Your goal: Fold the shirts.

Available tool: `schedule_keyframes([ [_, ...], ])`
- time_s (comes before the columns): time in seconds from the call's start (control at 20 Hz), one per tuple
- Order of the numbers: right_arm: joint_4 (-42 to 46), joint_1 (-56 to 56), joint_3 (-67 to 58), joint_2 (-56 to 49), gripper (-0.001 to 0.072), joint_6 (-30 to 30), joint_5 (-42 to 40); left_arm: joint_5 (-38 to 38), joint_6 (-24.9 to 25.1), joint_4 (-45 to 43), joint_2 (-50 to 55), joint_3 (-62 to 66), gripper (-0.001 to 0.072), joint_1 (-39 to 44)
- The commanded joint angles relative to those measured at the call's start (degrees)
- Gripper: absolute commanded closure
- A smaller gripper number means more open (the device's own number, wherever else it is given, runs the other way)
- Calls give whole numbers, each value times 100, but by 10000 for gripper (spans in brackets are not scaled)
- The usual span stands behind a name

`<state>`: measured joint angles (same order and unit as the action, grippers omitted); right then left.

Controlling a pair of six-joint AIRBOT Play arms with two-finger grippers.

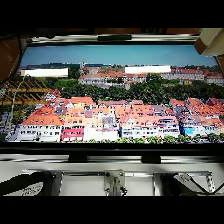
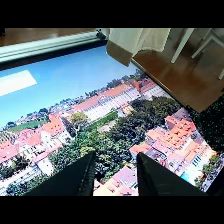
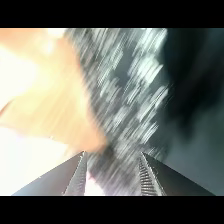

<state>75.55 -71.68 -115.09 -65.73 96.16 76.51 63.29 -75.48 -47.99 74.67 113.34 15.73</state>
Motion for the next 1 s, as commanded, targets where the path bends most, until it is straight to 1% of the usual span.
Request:
schedule_keyframes([
  [0.0,-1853,166,101,-72,263,-511,1727,295,-17,-28,212,-2,377,0],
  [0.05,-2002,444,120,-195,263,-632,2192,529,-66,-151,310,-2,377,2],
  [0.1,-1919,831,155,-308,263,-715,2535,846,-234,-350,415,-2,377,2],
  [0.2,-1460,1884,330,-509,263,-730,2916,1729,-835,-1281,664,-2,377,2],
  [0.3,-739,3117,785,-553,263,-625,2686,2658,-1534,-2612,960,-4,376,2],
  [0.4,254,4680,1506,-553,263,-258,2245,3442,-2216,-3783,1340,-4,373,2],
  [0.45,507,5340,1840,-553,263,-90,1980,3797,-2330,-4015,1537,-4,370,2],
  [0.5,579,5858,2155,-553,263,-133,1716,4144,-2343,-4004,1725,-13,362,2],
  [0.6,544,6481,2761,-553,263,-214,1281,4234,-2682,-3989,1792,-284,355,168],
  [0.65,533,6599,2970,-553,263,-212,1209,4009,-2682,-4050,1692,-518,355,363],
  [0.7,549,6690,3143,-553,263,-216,1163,3611,-2682,-4192,1554,-758,355,590],
  [0.75,597,6730,3246,-553,263,-216,1130,3211,-2688,-4415,1414,-975,356,846],
  [0.8,601,6749,3296,-553,263,-214,1075,2927,-2796,-4728,1298,-1132,356,1121],
  [0.9,535,6749,3294,-551,263,-214,951,2865,-2828,-5246,1255,-1167,356,1537],
  [0.95,540,6749,3294,-553,263,-214,946,2861,-2828,-5348,1255,-1167,356,1646],
])
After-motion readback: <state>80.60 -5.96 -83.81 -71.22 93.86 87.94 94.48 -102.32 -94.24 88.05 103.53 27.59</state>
